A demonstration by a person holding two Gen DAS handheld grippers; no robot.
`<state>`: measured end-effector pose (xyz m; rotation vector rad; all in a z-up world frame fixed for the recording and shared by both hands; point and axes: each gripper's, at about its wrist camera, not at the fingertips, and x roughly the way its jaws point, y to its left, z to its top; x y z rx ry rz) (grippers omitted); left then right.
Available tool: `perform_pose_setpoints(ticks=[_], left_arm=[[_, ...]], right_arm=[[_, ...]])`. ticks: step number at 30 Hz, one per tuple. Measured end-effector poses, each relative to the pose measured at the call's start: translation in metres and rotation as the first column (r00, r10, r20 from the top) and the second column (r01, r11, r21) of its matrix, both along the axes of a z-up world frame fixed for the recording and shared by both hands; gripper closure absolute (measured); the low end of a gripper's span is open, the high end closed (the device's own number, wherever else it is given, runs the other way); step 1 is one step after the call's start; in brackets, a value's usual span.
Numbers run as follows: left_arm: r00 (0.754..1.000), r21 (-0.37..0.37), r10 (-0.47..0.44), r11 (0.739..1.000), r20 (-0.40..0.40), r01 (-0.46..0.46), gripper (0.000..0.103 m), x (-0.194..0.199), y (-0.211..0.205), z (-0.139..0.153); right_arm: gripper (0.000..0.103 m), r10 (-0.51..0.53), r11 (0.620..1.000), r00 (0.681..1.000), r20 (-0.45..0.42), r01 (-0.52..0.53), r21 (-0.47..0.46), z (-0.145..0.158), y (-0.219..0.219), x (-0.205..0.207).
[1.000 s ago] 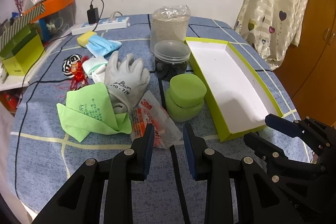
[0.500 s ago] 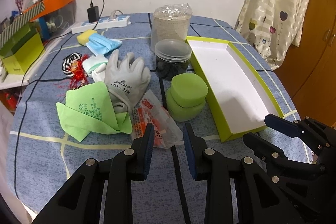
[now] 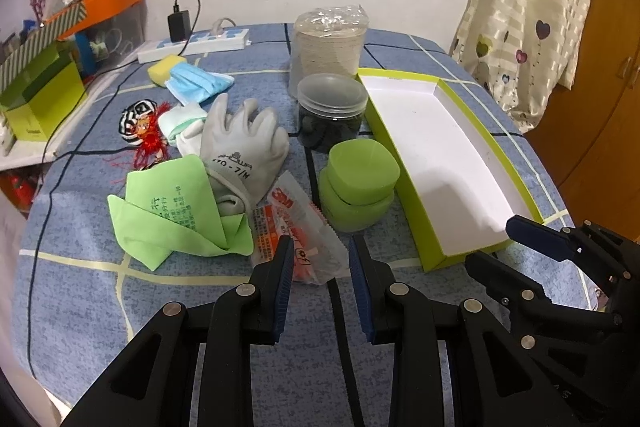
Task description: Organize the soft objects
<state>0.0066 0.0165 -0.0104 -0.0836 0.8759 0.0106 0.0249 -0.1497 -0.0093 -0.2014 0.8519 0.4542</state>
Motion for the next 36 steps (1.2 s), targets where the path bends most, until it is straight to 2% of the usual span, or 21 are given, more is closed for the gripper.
perform_pose_setpoints(ticks=[36], left_arm=[[1.0, -0.003, -0.002, 1.0, -0.001, 0.002, 0.076, 0.0013, 0.0023, -0.0048]], right_arm=[[0.056, 0.015, 1.0, 1.0, -0.012, -0.014, 0.003, -0.003, 0.0036, 0.0043]])
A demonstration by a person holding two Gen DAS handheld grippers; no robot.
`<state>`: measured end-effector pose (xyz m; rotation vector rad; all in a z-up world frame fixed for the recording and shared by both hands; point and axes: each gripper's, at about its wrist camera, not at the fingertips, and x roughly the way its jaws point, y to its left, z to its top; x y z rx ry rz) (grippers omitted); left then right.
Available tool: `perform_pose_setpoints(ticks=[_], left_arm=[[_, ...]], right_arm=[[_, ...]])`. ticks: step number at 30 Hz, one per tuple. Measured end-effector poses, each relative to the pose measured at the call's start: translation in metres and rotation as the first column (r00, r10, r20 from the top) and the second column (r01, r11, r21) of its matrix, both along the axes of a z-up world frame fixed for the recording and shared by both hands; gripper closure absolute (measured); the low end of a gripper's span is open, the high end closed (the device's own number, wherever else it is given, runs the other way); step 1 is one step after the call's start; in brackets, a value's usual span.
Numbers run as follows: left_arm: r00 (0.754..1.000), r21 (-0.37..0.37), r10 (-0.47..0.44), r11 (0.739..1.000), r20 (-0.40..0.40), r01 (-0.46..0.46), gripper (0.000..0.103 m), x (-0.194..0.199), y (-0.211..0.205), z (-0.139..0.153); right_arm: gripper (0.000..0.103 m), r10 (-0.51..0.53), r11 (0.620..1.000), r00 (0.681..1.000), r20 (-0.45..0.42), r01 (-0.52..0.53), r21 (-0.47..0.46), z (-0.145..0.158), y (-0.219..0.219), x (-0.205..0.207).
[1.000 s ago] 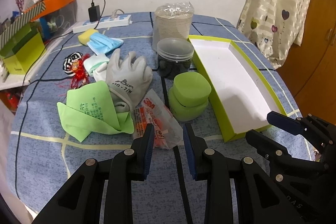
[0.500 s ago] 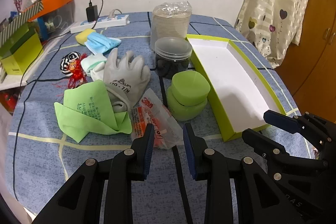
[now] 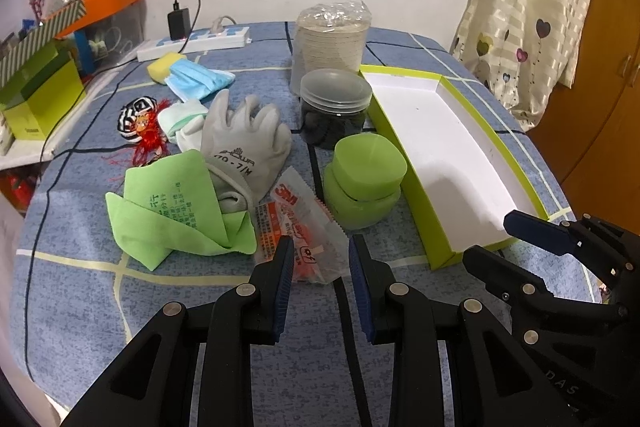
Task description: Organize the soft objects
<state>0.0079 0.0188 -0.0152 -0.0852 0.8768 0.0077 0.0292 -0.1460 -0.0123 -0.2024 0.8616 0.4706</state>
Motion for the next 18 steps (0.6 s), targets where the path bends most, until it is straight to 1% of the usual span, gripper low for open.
perform_pose_setpoints(ticks=[18], left_arm=[[1.0, -0.007, 0.008, 1.0, -0.004, -0.008, 0.076, -0.0001, 0.0032, 0.0003]], right_arm=[[0.056, 0.002, 1.0, 1.0, 0.0, -0.002, 0.0, -0.0002, 0.0015, 0.0004]])
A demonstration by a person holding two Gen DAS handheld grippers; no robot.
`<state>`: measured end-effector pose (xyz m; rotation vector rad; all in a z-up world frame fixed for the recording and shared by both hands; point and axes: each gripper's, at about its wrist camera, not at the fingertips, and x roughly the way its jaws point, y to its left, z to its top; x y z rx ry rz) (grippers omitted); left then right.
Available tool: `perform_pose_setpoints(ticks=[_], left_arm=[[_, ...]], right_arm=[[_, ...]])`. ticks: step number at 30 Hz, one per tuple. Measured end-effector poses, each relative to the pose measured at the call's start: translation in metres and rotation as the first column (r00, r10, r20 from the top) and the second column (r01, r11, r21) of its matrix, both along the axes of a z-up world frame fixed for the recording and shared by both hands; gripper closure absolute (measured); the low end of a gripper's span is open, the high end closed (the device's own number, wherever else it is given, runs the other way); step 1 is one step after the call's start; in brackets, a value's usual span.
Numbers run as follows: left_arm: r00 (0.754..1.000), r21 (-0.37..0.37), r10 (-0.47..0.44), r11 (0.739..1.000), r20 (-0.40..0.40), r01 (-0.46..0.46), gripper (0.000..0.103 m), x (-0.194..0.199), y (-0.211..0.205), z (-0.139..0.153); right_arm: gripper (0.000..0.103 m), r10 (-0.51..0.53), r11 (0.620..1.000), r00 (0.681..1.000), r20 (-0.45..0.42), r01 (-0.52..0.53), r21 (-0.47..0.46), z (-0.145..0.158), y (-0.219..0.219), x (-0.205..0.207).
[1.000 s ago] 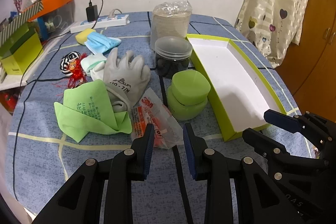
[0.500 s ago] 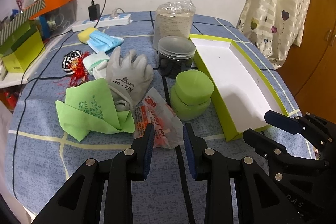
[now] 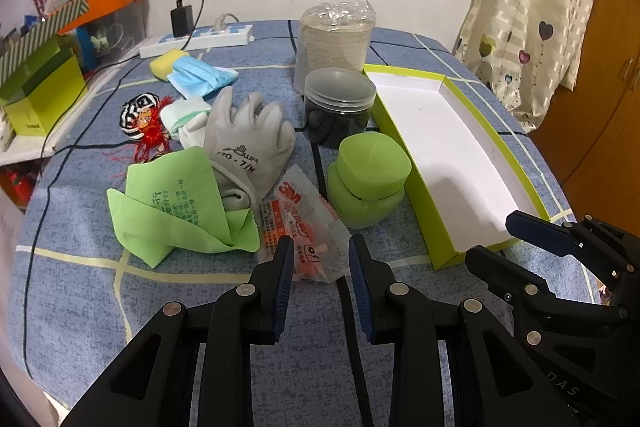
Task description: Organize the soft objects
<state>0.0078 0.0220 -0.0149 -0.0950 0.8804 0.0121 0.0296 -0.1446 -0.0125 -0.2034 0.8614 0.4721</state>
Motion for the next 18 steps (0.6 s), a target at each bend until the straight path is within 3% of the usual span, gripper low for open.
perform_pose_setpoints(ticks=[18], left_arm=[[1.0, -0.005, 0.001, 1.0, -0.011, -0.001, 0.076, -0.0032, 0.0048, -0.0043]], right_arm=[[0.056, 0.011, 1.0, 1.0, 0.002, -0.011, 0.0, 0.0014, 0.0055, -0.001]])
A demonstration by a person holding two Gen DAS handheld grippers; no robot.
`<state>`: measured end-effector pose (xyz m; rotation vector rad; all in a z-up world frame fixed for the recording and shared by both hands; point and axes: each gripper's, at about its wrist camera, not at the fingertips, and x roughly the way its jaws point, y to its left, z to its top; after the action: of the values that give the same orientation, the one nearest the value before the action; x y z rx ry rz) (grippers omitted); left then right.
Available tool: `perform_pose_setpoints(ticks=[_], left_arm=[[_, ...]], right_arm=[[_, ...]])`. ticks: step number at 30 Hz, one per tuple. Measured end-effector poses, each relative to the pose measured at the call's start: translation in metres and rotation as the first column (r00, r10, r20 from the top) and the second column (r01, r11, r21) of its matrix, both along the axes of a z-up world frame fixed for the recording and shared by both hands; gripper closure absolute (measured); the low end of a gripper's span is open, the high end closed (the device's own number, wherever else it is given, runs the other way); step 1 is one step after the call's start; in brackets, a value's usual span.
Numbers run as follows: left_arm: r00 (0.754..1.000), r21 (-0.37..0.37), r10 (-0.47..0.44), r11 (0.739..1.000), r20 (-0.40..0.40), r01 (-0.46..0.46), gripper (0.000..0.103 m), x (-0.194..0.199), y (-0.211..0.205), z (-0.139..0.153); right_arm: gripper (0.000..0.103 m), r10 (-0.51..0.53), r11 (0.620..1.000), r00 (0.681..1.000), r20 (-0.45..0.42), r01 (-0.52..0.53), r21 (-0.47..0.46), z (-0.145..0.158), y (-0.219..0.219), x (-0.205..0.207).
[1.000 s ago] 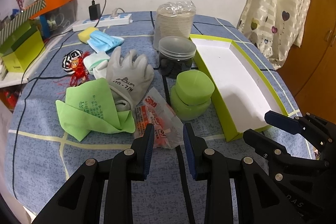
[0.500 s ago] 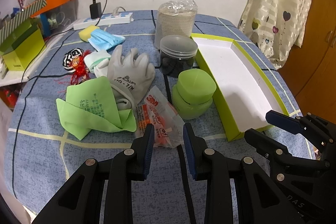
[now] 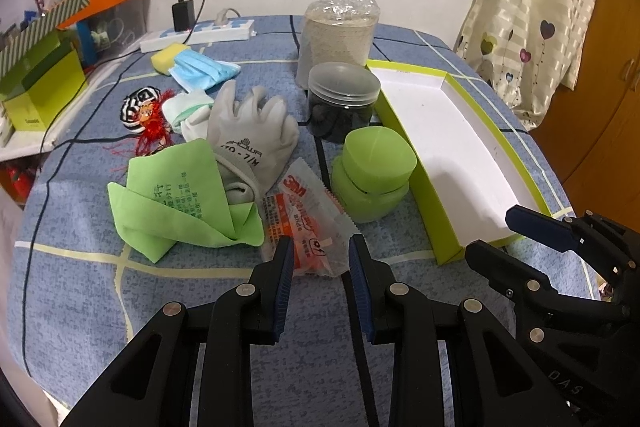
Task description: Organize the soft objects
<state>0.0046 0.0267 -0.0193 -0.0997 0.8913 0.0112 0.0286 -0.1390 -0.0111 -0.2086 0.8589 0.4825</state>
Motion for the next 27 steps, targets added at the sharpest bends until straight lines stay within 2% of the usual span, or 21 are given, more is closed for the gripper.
perform_pose_setpoints(ticks=[4, 27], left_arm=[[1.0, 0.013, 0.013, 1.0, 0.005, -0.013, 0.076, 0.0, 0.004, 0.002], [0.998, -0.022, 0.067, 0.998, 0.004, -0.067, 0.075, 0.001, 0.032, 0.003]], right_arm=[[0.056, 0.009, 1.0, 1.0, -0.001, -0.009, 0.002, 0.001, 0.003, 0.0], [0.056, 0.085, 0.996, 0.996, -0.014, -0.084, 0.023, -0.001, 0.025, 0.001]])
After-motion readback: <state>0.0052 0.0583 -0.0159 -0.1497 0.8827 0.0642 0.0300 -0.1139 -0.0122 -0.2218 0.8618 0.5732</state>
